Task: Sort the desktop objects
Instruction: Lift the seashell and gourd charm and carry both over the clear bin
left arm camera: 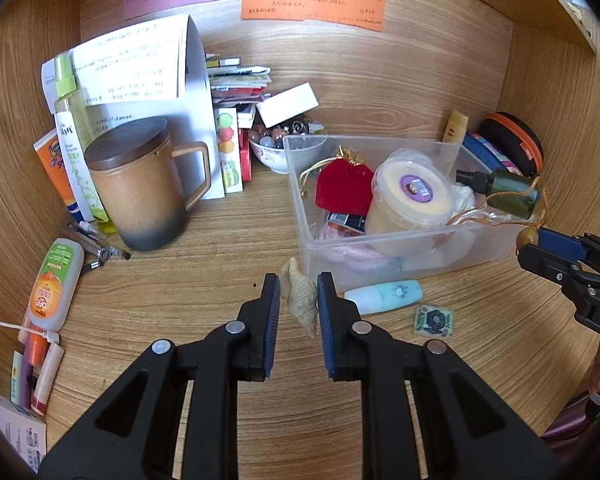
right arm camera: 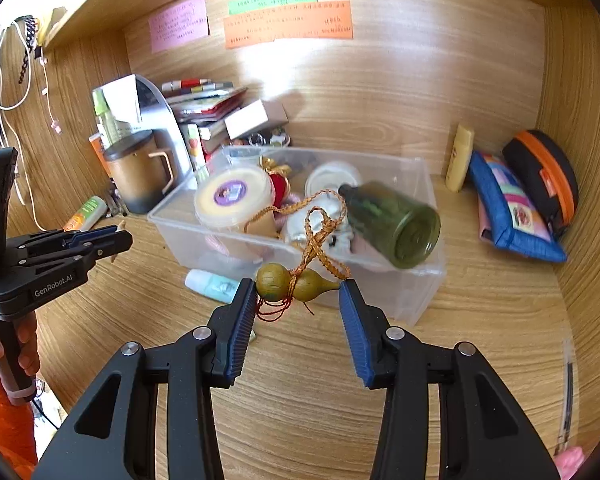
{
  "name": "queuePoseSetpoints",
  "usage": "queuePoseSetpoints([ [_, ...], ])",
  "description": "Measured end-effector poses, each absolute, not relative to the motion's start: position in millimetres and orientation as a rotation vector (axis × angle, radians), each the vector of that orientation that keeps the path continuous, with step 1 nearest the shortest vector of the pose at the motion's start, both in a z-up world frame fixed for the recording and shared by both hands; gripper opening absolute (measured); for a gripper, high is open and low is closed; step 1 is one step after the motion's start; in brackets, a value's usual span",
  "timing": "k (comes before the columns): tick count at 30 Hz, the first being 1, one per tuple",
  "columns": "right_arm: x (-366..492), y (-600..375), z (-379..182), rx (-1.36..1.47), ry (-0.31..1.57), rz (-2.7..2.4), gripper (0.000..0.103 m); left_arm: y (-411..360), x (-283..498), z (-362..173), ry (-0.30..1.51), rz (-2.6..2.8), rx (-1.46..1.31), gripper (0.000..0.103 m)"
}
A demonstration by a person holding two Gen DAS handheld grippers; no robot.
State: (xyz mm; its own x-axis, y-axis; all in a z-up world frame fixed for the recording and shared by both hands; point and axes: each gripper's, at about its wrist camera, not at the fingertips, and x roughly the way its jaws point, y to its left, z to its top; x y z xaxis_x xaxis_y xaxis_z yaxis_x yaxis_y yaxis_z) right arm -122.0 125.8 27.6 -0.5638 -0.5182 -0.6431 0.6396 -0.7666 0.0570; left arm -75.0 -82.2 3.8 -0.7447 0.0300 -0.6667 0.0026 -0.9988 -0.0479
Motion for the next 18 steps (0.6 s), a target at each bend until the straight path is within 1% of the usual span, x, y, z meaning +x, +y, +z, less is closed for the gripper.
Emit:
queuePoseSetpoints([
  [18,-140.6,118.6,53.4,0.762,0.273,-2.329,0.039,-75.8,-96.1,41.6,-0.064,2.956,-0.987,0.018],
])
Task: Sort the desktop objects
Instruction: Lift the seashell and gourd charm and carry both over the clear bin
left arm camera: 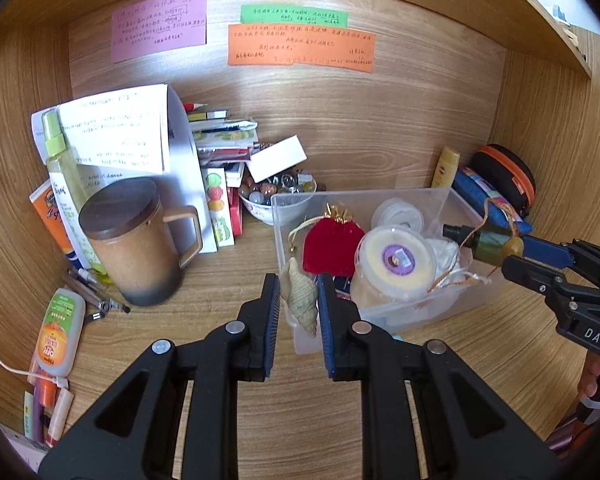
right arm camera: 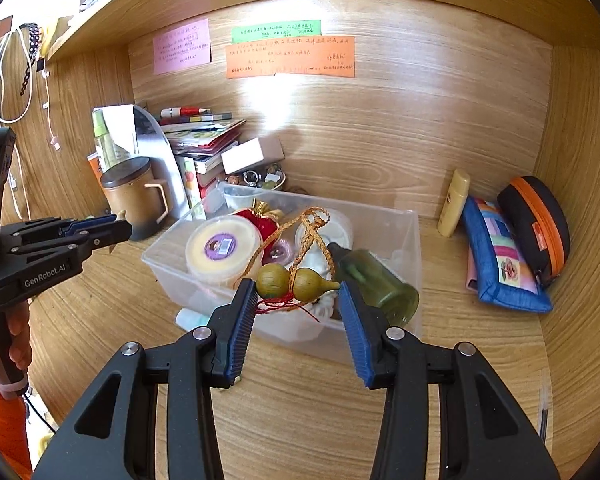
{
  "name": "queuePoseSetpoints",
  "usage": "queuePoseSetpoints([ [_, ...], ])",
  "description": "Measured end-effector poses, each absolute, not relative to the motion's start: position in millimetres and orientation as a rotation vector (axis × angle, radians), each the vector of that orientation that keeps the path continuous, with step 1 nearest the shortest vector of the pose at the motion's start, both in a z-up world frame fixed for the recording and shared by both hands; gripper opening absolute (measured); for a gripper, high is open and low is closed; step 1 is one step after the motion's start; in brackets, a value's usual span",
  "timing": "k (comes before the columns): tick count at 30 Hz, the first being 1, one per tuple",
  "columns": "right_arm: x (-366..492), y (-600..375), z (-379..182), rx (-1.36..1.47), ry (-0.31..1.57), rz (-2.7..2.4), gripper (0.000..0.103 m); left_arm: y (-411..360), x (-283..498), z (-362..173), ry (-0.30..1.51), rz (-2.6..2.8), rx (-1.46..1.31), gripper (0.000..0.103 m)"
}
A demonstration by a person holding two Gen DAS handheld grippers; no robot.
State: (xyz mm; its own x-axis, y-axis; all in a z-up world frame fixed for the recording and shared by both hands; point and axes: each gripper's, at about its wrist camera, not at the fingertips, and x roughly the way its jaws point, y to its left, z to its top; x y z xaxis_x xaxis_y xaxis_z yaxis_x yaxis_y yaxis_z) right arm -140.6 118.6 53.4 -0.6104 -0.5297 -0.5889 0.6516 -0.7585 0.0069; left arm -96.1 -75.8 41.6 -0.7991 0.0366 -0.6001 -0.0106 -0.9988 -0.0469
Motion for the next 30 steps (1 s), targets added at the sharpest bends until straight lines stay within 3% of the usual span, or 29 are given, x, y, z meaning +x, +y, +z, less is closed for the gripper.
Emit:
queuePoseSetpoints([
  [30,-197.8,82.2,38.0,0.828,0.277,-2.297,0.039,-70.3,-159.5,24.4,-0.125,2.869,-1.073,0.018],
])
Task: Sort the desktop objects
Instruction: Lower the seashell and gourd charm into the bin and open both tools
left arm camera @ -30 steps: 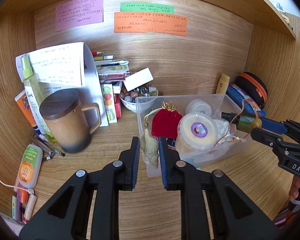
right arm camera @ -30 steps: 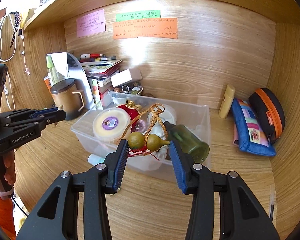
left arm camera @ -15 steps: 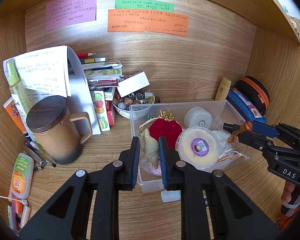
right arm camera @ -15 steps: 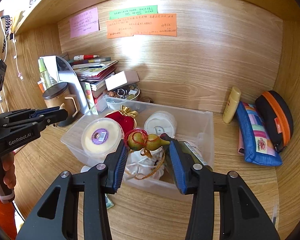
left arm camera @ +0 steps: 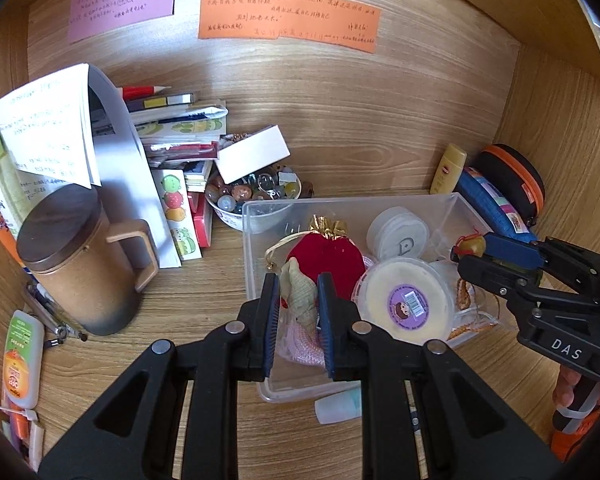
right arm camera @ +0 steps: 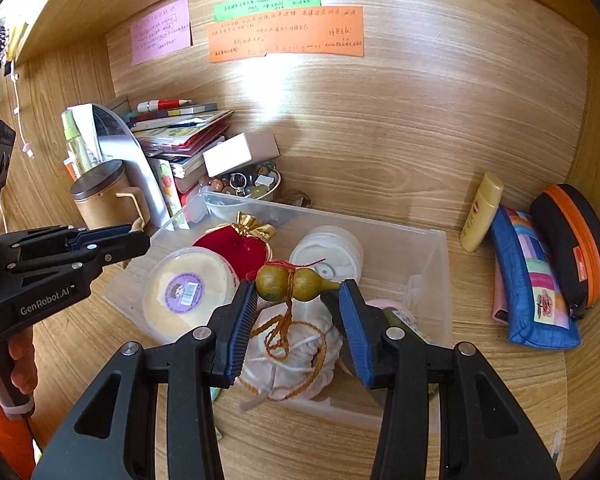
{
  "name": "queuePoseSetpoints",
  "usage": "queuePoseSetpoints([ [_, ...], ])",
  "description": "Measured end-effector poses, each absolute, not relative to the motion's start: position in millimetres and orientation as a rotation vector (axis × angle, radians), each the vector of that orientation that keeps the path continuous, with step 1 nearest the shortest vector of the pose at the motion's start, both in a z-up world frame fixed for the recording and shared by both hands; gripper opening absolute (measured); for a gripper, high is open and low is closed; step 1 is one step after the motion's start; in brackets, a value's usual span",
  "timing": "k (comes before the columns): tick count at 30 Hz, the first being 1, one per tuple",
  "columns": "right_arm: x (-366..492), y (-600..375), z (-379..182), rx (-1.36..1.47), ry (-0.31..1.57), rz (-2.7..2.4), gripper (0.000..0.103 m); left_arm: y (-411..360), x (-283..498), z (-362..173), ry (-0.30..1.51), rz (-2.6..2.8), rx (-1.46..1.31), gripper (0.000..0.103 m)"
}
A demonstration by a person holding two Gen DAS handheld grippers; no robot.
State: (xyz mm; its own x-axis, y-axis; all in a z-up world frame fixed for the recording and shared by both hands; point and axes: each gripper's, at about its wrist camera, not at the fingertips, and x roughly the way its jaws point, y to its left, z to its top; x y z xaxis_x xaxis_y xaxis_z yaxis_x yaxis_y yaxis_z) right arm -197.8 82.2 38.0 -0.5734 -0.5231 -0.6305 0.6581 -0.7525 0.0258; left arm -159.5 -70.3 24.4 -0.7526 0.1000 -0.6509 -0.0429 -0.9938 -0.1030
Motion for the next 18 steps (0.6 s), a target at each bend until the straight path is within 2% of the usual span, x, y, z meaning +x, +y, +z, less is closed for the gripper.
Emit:
queuePoseSetpoints([
  [18,-216.3,70.8,28.4,0.852,0.291,-2.279,0.040,-71.5,-177.2,8.7,-0.148,2.849,-1.141,0.018],
])
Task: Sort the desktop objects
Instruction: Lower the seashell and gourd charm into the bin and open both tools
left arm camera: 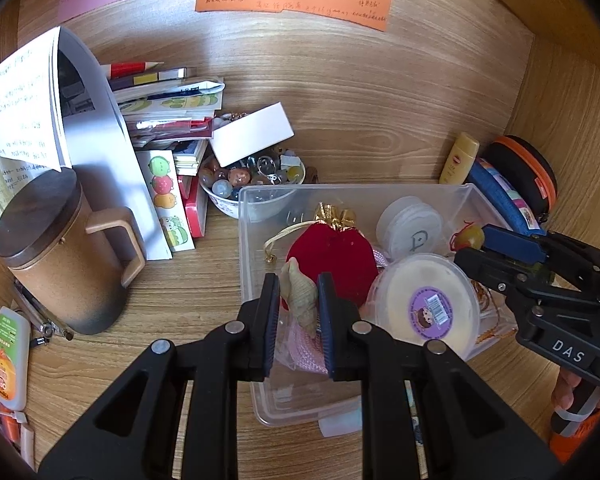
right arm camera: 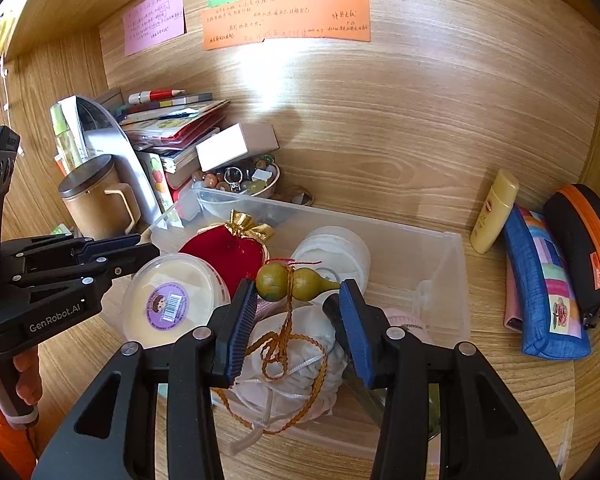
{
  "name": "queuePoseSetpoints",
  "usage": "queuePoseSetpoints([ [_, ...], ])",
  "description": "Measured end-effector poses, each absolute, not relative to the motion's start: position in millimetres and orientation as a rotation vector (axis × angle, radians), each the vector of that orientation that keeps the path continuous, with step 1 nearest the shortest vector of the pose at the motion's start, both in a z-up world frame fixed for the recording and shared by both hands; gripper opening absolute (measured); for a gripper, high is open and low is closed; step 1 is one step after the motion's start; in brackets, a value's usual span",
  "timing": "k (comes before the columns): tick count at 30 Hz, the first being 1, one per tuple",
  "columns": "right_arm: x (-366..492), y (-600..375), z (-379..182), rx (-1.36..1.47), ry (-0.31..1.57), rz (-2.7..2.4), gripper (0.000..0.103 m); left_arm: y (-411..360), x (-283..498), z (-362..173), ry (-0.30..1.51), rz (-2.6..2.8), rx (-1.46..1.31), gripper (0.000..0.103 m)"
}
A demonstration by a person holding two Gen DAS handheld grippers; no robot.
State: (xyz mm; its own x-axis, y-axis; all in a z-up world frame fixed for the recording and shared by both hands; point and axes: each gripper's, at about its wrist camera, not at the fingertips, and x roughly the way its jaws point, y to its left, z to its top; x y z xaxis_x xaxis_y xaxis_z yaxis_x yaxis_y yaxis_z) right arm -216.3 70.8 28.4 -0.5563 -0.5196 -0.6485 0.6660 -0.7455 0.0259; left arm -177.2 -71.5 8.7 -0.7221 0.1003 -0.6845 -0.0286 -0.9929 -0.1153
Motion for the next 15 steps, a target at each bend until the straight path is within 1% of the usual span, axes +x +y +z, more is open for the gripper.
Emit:
queuePoseSetpoints([
  [8,-217.0,69.0,26.6,0.834,0.302,-2.284,0.040,-71.2,-180.1,4.5,-0.144,2.842,-1.149,0.018],
  [10,-216.3,68.2,26.9,0.834,0.310,-2.284,0.040,-70.6,-180.1,4.6,-0.142,2.843,-1.147,0.020],
  [12,-215.4,68.1,28.0,0.829,0.311,-2.280,0.040,-70.5,-179.5,5.0,-0.143,2.846,-1.143,0.026],
  [13,-215.1,68.4,28.7,0.827,0.309,-2.281,0.040,-70.5,-179.3,5.4,-0.144,2.847,-1.140,0.027],
  [15,-214.6,69.4,30.1,0.820,0.305,-2.286,0.045,-70.3,-177.8,6.9,-0.144,2.847,-1.129,0.028],
])
